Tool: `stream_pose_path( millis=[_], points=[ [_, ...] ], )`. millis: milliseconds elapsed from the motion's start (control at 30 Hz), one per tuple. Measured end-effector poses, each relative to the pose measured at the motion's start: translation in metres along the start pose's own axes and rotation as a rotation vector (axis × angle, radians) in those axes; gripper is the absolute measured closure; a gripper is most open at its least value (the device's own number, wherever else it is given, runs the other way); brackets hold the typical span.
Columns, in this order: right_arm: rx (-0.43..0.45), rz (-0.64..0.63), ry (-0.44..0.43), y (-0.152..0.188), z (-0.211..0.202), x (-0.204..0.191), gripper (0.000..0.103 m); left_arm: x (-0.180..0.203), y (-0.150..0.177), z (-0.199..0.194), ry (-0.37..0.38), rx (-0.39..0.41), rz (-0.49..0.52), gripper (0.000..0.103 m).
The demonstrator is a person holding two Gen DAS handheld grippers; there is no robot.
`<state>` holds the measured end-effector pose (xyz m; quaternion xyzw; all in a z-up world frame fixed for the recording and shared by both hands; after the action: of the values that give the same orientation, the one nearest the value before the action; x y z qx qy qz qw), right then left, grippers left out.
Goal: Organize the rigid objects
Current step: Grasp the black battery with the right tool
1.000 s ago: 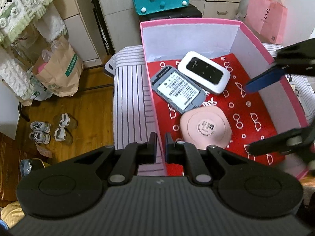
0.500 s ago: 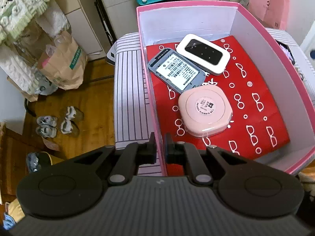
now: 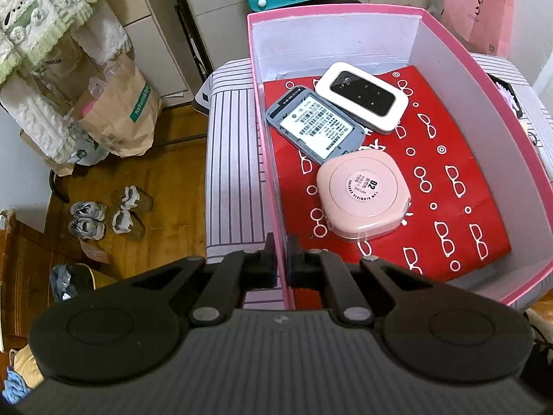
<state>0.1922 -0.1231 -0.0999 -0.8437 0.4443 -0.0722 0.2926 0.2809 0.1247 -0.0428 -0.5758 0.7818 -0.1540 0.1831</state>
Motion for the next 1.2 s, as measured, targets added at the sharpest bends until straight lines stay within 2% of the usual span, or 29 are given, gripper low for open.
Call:
stream_pose_path(
  millis=[167, 367, 433, 500, 567, 733, 967, 1200],
  points=[
    [0.006, 0.004, 0.013, -0.002, 0.009, -0.001, 0.046, 0.002, 0.000, 0.000, -0.013, 0.013, 0.006, 0.098],
    [-0.031, 0.014, 0.094, -0.007, 0.017, -0.002, 0.038, 0.001, 0.001, -0.001, -0.004, 0.024, -0.002, 0.098],
    [-0.037, 0.022, 0.112, -0.009, 0.020, -0.002, 0.038, 0.001, 0.001, -0.001, -0.002, 0.025, 0.000, 0.098],
    [-0.031, 0.029, 0.115, -0.011, 0.020, -0.003, 0.045, 0.000, 0.002, -0.002, 0.000, 0.029, 0.005, 0.098],
    [-0.026, 0.023, 0.120, -0.012, 0.021, -0.004, 0.046, 0.000, 0.002, -0.002, 0.004, 0.032, 0.006, 0.098],
    [-0.030, -0.002, 0.108, -0.013, 0.025, -0.004, 0.046, 0.000, 0.003, -0.003, 0.012, 0.041, 0.002, 0.098],
    [-0.033, 0.041, 0.107, -0.013, 0.024, -0.002, 0.047, 0.000, 0.004, -0.003, 0.020, 0.040, 0.014, 0.098],
    [0.028, 0.067, 0.102, -0.024, 0.002, 0.002, 0.049, 0.000, 0.003, -0.002, 0.023, 0.047, 0.023, 0.098]
  ],
)
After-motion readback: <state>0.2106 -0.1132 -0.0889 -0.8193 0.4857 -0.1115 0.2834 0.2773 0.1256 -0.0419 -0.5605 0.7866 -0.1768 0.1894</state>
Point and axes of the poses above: each gripper's, at about its wrist camera, not at the fingertips, and z roughly the way its jaws point, x to its right, y to its underside, the point moved 7 cm from there along z, roughly the way its jaws point, and after that the axes turned 1 degree about -y, right-handed, at the moved point
